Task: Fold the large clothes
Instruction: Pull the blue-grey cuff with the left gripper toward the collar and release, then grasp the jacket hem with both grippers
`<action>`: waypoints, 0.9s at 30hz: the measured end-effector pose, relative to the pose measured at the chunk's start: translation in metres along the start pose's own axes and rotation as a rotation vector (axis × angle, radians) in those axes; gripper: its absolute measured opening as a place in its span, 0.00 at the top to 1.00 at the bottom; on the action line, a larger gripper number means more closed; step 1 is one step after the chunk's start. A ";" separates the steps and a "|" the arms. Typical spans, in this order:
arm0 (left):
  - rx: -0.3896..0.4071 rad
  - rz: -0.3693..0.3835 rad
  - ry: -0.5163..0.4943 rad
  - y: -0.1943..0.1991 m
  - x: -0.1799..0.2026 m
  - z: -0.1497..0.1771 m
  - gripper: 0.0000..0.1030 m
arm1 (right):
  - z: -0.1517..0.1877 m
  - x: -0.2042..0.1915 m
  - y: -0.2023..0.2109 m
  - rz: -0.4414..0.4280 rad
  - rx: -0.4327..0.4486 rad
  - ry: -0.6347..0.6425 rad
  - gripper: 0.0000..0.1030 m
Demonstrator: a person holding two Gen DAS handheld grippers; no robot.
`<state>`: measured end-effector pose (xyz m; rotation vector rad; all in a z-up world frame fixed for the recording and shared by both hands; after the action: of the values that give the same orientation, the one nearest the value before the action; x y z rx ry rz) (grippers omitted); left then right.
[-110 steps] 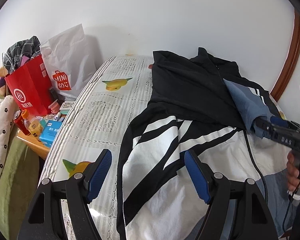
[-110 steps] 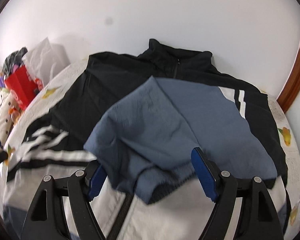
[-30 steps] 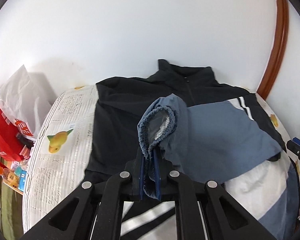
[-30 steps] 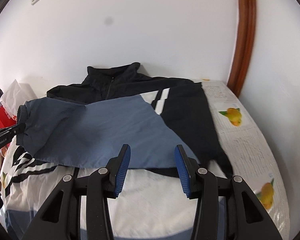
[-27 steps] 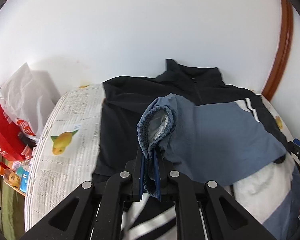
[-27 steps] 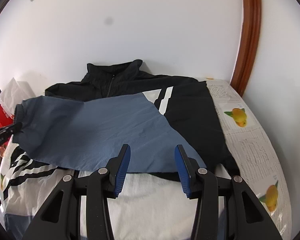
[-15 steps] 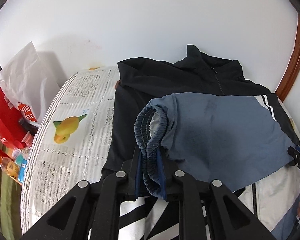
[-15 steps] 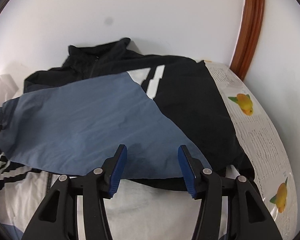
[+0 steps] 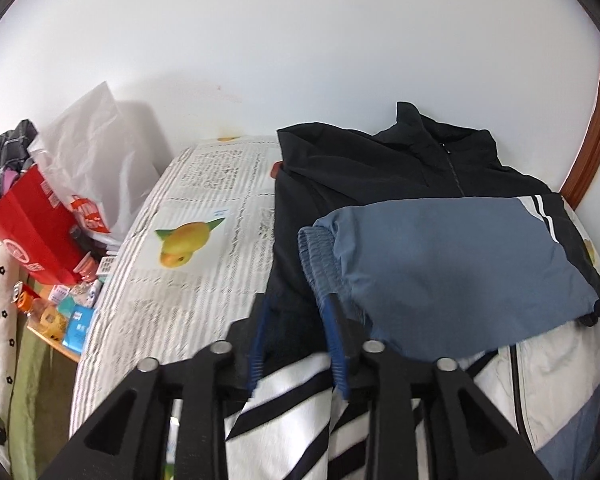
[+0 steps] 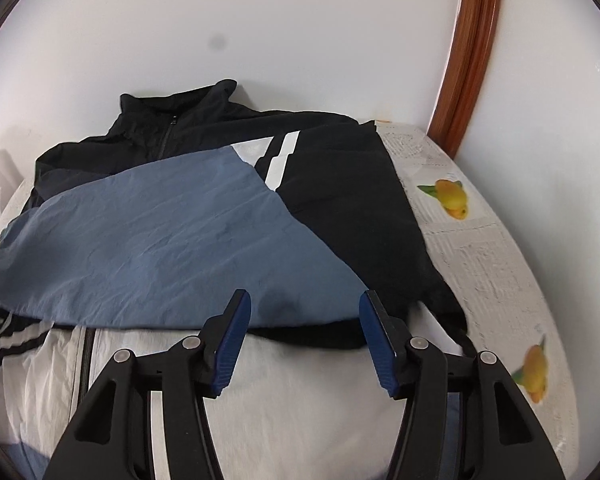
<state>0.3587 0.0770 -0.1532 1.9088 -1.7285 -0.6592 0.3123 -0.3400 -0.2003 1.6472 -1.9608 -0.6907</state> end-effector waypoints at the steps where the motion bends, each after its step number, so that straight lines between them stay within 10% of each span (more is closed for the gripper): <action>1: 0.003 0.004 0.002 0.006 -0.001 0.001 0.71 | 0.002 0.000 0.004 -0.007 -0.006 0.004 0.46; 8: 0.034 0.000 0.022 0.058 -0.017 0.013 0.48 | 0.018 0.021 0.050 -0.012 0.014 0.002 0.42; 27: 0.051 -0.009 0.075 0.151 -0.043 0.095 0.45 | 0.107 0.104 0.138 0.050 0.007 -0.078 0.32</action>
<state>0.1788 0.1038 -0.1280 1.9519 -1.7061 -0.5448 0.1240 -0.4148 -0.1857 1.5917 -2.0544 -0.7399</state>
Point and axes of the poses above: each gripper's, at about its wrist camera, not at the fingertips, and y roughly against the way its jaws point, x to its right, z to its underside, the point moved 7 cm from there along -y, roughly the way its jaws point, and after that the axes turned 8 degrees about x, right-handed, at the moved point
